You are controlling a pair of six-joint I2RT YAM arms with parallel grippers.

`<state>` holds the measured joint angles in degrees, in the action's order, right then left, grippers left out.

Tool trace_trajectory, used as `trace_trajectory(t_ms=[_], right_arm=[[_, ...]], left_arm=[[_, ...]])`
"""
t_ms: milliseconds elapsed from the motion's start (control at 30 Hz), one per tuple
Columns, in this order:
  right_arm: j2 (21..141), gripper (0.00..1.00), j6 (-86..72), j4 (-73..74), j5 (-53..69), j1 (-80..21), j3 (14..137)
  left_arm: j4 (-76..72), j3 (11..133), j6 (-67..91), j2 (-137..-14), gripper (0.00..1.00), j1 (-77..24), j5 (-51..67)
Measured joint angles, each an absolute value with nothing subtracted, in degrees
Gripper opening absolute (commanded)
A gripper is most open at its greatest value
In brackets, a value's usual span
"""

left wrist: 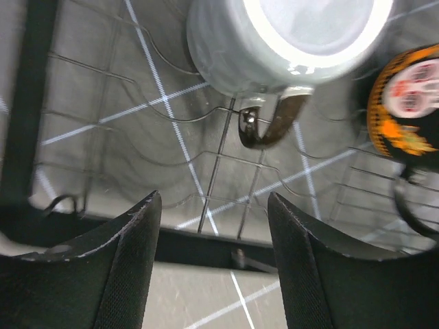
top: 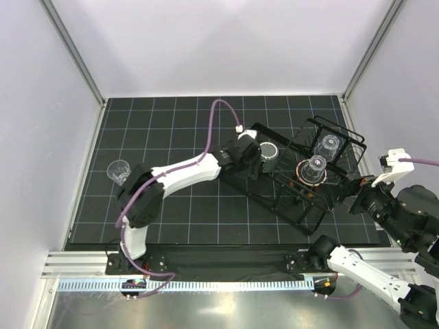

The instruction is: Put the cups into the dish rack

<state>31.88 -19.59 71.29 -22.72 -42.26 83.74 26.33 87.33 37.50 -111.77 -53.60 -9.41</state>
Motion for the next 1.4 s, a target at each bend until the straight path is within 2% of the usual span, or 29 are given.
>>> trace_trajectory(t_ms=[200,467,833,1067,1400], right_arm=[[32.7,1.0,-19.6,70.9,-21.9,-42.3,82.5],[34.9,1.0,-18.4,68.4,-19.1,-42.3,80.7],[38.2,1.0,-16.8,64.0,-15.4,-42.3,78.7],[39.4,1.0,-16.6,62.8,-13.7,-42.3,78.1],[39.4,1.0,-16.6,61.9,-12.7,-42.3,77.5]], left_arm=[[26.0,83.3,38.0,-101.4,0.63,-51.9,-8.9],[29.0,71.3,41.5,-83.6,0.63,-45.8,-10.6],[49.8,66.9,50.9,-60.9,0.69,-29.7,-26.2],[59.0,61.6,54.7,-56.7,0.69,-15.0,-29.4],[61.8,56.8,58.2,-52.7,0.72,-1.8,-30.5]])
